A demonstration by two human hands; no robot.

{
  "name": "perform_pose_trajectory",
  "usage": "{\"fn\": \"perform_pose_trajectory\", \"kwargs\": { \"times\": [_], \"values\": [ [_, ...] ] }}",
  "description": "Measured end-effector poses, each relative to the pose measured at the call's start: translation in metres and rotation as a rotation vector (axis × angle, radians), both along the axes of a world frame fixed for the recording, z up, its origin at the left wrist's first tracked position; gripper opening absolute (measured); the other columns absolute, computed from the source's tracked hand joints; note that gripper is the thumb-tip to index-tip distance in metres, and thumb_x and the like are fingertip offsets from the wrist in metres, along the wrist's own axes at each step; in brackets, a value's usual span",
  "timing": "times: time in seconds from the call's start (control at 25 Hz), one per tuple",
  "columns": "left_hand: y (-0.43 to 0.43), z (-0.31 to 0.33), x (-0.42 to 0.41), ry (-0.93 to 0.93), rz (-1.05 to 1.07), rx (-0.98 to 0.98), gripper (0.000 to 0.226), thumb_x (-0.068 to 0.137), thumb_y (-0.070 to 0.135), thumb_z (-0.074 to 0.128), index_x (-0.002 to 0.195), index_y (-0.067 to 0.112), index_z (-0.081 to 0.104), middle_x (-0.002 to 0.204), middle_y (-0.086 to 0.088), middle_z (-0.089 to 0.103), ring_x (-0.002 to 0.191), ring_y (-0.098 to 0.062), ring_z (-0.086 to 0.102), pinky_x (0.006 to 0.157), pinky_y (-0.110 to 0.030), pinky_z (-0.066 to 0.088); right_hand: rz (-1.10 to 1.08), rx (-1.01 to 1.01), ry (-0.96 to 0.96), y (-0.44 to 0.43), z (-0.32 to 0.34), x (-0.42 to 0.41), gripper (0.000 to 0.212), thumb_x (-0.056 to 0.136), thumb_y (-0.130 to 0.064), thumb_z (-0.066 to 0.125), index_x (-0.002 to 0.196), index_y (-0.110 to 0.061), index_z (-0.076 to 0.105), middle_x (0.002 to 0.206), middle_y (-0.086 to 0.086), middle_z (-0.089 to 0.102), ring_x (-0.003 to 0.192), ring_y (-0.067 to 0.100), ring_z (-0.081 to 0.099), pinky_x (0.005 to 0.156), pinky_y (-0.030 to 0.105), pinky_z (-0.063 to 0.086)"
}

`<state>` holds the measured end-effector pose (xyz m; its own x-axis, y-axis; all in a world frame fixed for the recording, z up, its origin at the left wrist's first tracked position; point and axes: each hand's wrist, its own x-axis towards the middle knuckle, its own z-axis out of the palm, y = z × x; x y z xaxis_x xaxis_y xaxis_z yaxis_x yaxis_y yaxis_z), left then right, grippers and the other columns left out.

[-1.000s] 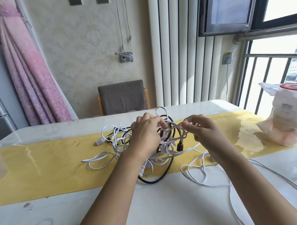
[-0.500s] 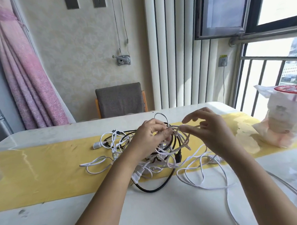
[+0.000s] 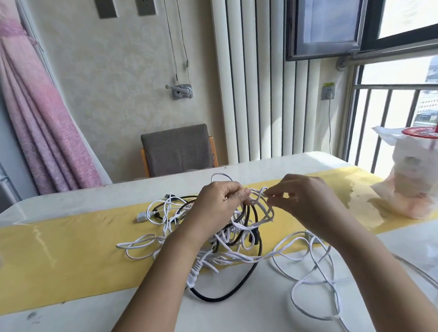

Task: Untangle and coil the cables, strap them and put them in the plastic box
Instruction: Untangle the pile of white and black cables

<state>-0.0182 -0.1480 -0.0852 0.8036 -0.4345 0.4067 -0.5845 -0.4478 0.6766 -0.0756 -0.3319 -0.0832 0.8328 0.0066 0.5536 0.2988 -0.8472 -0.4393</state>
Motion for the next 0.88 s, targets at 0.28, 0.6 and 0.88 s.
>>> {"fn": "perform_pose_trajectory", "kwargs": {
  "times": [0.28,0.6,0.88],
  "values": [
    [-0.014,-0.006,-0.007,0.019,-0.067,0.212,0.034,0.096,0.036,0.051,0.066,0.025,0.062,0.055,0.006,0.046,0.049,-0.005,0.039,0.048,-0.019,0.027,0.036,-0.120,0.060,0.022,-0.011,0.006,0.018,0.086,-0.005,0.055,0.084,-0.014,0.071,0.087,0.001,0.052,0.072,0.019,0.050,0.062,0.027,0.034],
    [0.018,0.015,-0.004,0.071,0.079,0.211,0.023,0.076,0.024,0.075,0.095,0.030,0.062,0.107,0.015,0.058,0.101,-0.003,0.054,0.080,-0.021,0.039,0.056,-0.084,0.145,0.022,-0.014,0.010,0.022,0.084,-0.015,0.057,0.083,-0.032,0.070,0.083,-0.014,0.056,0.063,-0.005,0.046,0.063,0.022,0.034],
    [0.030,-0.007,-0.032,0.183,0.159,0.522,0.019,0.079,0.031,0.071,0.096,0.022,0.066,0.098,0.005,0.068,0.088,-0.009,0.061,0.074,-0.025,0.045,0.035,-0.211,0.377,0.014,-0.014,0.006,0.012,0.085,-0.018,0.059,0.083,-0.017,0.071,0.079,-0.003,0.056,0.083,0.023,0.054,0.068,0.032,0.041]
  ]
}}
